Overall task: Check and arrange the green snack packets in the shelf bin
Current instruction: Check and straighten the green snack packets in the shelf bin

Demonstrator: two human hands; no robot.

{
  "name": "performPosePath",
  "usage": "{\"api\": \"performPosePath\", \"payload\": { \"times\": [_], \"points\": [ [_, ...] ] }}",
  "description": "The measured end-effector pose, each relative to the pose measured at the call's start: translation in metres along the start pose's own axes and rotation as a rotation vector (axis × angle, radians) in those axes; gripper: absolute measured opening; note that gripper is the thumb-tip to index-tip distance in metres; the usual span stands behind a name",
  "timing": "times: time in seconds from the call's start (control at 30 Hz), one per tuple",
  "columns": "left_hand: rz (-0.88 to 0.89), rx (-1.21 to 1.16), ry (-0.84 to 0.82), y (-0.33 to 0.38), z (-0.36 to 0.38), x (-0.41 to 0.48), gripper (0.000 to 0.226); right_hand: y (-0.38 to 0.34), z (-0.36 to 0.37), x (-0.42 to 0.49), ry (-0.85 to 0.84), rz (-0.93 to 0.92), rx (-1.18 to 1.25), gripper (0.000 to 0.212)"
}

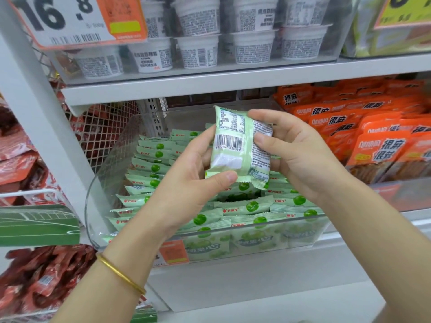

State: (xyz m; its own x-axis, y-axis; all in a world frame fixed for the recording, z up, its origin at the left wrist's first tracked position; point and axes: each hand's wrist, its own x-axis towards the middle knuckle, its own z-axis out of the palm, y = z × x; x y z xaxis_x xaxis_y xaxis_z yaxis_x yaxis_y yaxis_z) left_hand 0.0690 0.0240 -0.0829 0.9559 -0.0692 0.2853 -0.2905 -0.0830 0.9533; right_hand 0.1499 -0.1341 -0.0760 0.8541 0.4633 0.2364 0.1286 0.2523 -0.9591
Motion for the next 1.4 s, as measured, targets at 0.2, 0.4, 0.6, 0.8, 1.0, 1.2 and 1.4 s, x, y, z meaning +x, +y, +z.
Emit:
{"api": "performPosePath", "payload": {
  "times": [0.2, 0.4, 0.6, 0.8, 1.0, 1.2, 1.4],
  "points": [
    [-0.167, -0.278, 0.241, -0.004, -0.002, 0.003, 0.037, 0.0, -0.004, 0.001, 0.002, 0.063, 0.046, 0.027],
    [-0.326, -0.448, 0.466, -0.003, -0.008, 0.006, 0.014, -0.001, -0.01, -0.003, -0.113, 0.05, -0.007, 0.043],
    [-0.415, -0.442, 0.353, -0.001, -0.006, 0.006, 0.035, 0.001, -0.007, -0.004, 0.052, -0.147, -0.319, 0.017],
    [-0.265, -0.127, 0.269, -0.001, 0.0, 0.005, 0.029, -0.001, -0.004, -0.005, 0.12, -0.118, -0.268, 0.008],
    [-0.229, -0.126, 0.343, -0.003, 0.0, 0.006, 0.013, -0.006, -0.006, -0.007, 0.043, -0.066, -0.45, 0.02],
    [-0.15, 0.364, 0.502, -0.007, -0.01, 0.005, 0.019, -0.008, -0.015, -0.007, -0.099, -0.055, -0.829, 0.015],
    [-0.15, 0.469, 0.429, -0.003, -0.006, 0.001, 0.018, -0.008, -0.015, -0.005, -0.218, -0.052, -1.1, 0.047]
  ]
}}
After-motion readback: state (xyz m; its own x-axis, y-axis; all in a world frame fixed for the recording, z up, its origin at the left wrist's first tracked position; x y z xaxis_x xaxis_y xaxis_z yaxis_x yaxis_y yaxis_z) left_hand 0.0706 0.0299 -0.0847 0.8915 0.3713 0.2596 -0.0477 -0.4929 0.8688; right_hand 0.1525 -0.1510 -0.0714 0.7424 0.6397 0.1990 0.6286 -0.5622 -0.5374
